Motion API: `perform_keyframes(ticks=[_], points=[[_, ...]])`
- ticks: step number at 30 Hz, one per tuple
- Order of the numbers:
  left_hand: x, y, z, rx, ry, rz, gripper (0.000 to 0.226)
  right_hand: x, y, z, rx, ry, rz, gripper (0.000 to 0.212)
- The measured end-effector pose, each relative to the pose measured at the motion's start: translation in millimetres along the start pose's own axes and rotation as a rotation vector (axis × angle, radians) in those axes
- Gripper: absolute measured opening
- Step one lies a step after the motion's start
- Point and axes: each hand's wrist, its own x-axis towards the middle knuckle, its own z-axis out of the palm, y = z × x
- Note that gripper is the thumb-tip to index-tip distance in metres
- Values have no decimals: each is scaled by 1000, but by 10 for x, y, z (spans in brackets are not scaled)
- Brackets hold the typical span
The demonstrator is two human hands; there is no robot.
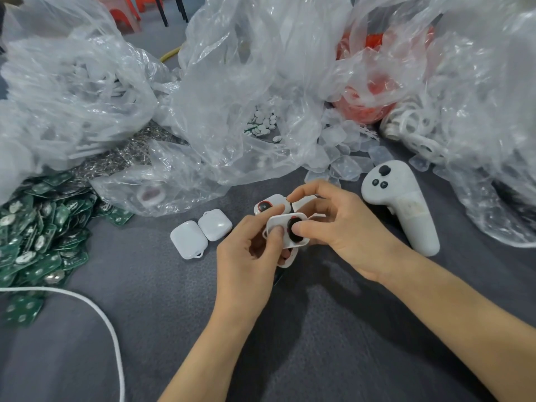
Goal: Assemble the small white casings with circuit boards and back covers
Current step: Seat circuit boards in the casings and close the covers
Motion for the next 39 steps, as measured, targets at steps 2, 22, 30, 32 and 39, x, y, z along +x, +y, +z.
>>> perform_keyframes(ticks=[2, 22, 30, 32, 39], points=[[-10, -5, 2, 14, 0, 12, 32, 7, 0, -5, 4, -16, 18, 33], [31, -67, -13, -9, -36, 9, 32, -28, -15, 62, -400, 63, -119, 27], [0, -42, 25, 26, 96, 36, 29, -12, -6, -9, -97, 36, 2, 14], [-5, -39, 48, 28, 105, 44, 27, -14, 1, -13, -64, 23, -1, 14], [-29, -21, 50, 75, 149, 99, 13, -62, 17, 79, -304, 72, -150, 21]])
